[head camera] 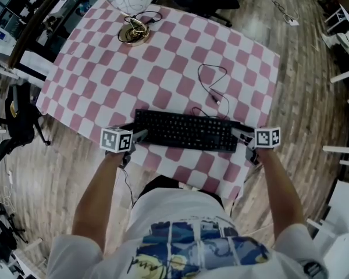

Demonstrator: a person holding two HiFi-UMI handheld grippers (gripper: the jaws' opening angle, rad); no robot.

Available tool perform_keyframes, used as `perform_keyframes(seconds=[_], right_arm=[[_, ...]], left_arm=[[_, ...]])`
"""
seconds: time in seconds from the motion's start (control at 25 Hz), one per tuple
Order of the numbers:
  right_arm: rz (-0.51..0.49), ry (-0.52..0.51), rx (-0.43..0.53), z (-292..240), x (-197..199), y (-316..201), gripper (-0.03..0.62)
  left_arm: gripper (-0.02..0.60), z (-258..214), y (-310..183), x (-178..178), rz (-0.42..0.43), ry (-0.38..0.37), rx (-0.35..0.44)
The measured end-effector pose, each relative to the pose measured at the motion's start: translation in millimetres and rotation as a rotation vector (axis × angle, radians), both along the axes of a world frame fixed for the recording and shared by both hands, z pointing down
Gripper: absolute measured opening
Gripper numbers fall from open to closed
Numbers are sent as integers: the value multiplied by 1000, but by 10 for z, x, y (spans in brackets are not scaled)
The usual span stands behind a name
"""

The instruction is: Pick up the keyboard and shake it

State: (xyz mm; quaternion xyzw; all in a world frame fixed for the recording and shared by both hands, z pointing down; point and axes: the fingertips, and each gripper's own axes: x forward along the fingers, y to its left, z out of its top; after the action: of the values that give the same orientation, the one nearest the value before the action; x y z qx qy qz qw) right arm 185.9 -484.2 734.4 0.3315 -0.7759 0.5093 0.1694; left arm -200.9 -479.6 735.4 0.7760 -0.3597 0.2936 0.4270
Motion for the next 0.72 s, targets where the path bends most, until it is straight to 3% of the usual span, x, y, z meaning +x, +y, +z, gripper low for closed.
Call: perform_keyframes(seconds=[0.4,0.72], right_arm=[[29,77,-9,-43,15,26,201],[0,94,139,-467,-18,1,189]], left_arm=[[279,19,-15,18,-18,-37,-7],[268,-203,33,-53,-58,-43,72]])
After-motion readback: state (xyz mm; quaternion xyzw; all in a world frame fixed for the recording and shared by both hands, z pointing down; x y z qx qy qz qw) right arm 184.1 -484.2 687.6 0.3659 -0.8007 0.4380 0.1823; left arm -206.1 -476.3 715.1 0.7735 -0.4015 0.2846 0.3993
